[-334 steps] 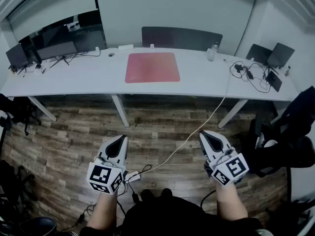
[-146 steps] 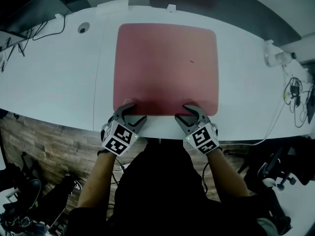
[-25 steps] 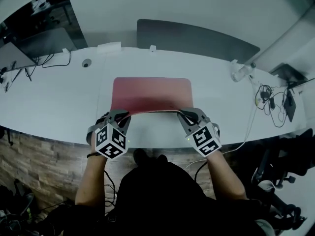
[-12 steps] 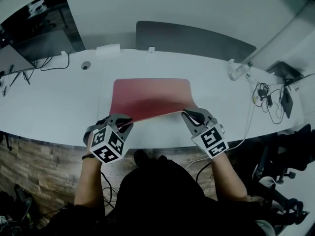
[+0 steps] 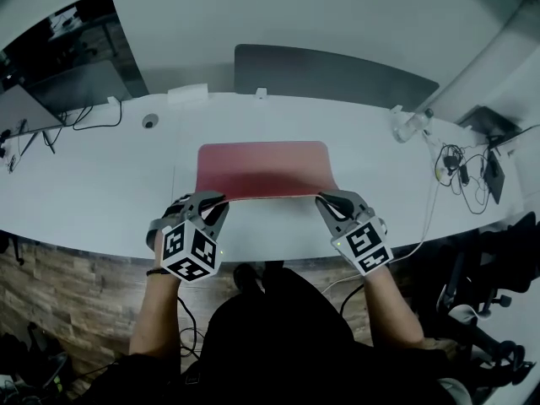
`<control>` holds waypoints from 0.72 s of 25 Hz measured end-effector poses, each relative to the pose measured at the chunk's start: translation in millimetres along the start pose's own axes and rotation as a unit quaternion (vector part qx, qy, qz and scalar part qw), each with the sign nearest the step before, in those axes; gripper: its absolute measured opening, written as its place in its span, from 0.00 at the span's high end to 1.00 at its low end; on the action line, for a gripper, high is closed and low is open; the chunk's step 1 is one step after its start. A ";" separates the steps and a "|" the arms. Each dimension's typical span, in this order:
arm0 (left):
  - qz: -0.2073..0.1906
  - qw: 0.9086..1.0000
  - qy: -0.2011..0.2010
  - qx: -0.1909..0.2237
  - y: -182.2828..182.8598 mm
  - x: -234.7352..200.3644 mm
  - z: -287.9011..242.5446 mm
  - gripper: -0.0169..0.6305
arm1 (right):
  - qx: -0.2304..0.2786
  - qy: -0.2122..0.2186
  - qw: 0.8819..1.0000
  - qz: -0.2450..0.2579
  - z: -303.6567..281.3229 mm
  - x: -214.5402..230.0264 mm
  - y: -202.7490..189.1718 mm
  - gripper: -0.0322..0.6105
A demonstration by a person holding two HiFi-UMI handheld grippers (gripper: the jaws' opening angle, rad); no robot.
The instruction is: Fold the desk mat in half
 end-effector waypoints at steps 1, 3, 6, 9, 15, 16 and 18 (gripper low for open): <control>0.002 1.000 -0.001 -0.004 -2.0 -1.8 -3.1 0.91 | -0.001 0.000 1.000 0.003 -3.8 1.4 0.8 0.92; 0.006 1.000 -0.006 -0.012 -5.5 -5.3 -10.0 0.91 | -0.004 0.002 1.000 0.007 -12.6 4.9 2.4 0.92; 0.008 1.000 -0.012 -0.024 -8.2 -10.0 -20.7 0.91 | -0.006 0.008 1.000 0.007 -26.2 12.8 4.1 0.92; 0.013 0.999 -0.014 -0.032 -8.5 -23.2 -33.9 0.91 | -0.006 0.016 1.000 0.006 -42.7 26.5 9.1 0.92; 0.026 0.998 -0.018 -0.048 -9.6 -50.8 -59.8 0.90 | -0.016 0.025 0.999 0.017 -79.9 52.6 21.0 0.92; 0.030 0.998 -0.021 -0.048 -10.9 -54.6 -63.7 0.90 | -0.019 0.028 0.999 0.017 -86.2 55.8 21.9 0.92; 0.040 0.998 -0.027 -0.049 -13.7 -61.7 -71.8 0.89 | -0.022 0.037 0.999 0.014 -97.9 62.4 23.3 0.91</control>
Point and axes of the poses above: the fingertips, and each gripper's own axes: z backward along the fingers, x to its right, y out of its top, the point moved 5 cm from there along z, backward along the fingers, and after that the axes turned 13 degrees about -x, right-handed, at the moved point
